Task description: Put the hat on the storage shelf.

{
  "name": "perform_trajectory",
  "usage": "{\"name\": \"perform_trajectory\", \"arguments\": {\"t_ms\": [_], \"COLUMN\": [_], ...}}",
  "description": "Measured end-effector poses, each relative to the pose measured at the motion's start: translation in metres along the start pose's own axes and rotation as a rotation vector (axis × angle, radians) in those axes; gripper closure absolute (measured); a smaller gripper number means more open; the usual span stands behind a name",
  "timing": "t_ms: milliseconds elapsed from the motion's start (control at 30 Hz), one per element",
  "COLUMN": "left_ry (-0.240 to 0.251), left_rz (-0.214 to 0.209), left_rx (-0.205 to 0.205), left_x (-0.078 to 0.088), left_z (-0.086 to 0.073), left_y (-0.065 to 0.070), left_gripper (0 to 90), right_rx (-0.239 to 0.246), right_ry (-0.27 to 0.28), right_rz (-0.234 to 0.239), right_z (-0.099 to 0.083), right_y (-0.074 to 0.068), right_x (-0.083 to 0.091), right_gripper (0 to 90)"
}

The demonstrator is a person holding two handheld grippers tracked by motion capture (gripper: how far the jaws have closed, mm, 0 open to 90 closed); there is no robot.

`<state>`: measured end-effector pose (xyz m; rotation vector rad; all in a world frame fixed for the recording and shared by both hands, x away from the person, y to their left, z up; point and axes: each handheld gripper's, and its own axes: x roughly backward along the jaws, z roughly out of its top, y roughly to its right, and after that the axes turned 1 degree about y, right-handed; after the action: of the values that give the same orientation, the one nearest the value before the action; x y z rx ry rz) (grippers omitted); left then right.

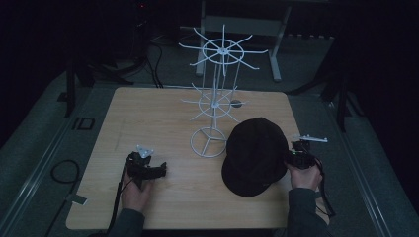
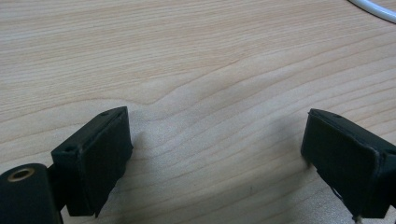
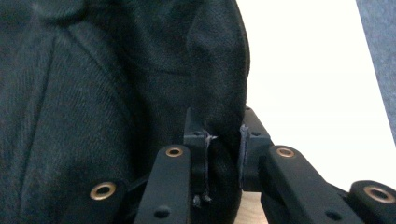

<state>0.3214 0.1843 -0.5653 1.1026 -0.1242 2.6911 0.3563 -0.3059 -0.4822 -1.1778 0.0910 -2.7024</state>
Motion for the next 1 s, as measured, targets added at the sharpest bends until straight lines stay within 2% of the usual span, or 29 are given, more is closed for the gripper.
{"name": "perform_trajectory", "arguments": {"t_ms": [167, 333, 600, 1000], "left_ry": [0.0, 0.003, 0.002, 0.003], "left_rz": [0.0, 0.001, 0.001, 0.001], "left_rx": [0.0, 0.003, 0.003, 0.004], "left_x": [0.0, 0.0, 0.0, 0.0], "left_z": [0.0, 0.0, 0.0, 0.0], "left_y": [0.0, 0.0, 0.001, 0.001], "left_gripper": [9.1, 9.1, 9.1, 9.1], "right_rx": [0.011, 0.03, 0.043, 0.061], "right_ry": [0.066, 0.115, 0.176, 0.256], "right_rz": [0.018, 0.015, 0.034, 0.033], "right_z": [0.008, 0.016, 0.026, 0.036], "right_y": [-0.004, -0.008, -0.007, -0.004], "right_x": [0.013, 0.025, 0.038, 0.055], "right_gripper": [78.2, 78.2, 78.1, 78.0]}}
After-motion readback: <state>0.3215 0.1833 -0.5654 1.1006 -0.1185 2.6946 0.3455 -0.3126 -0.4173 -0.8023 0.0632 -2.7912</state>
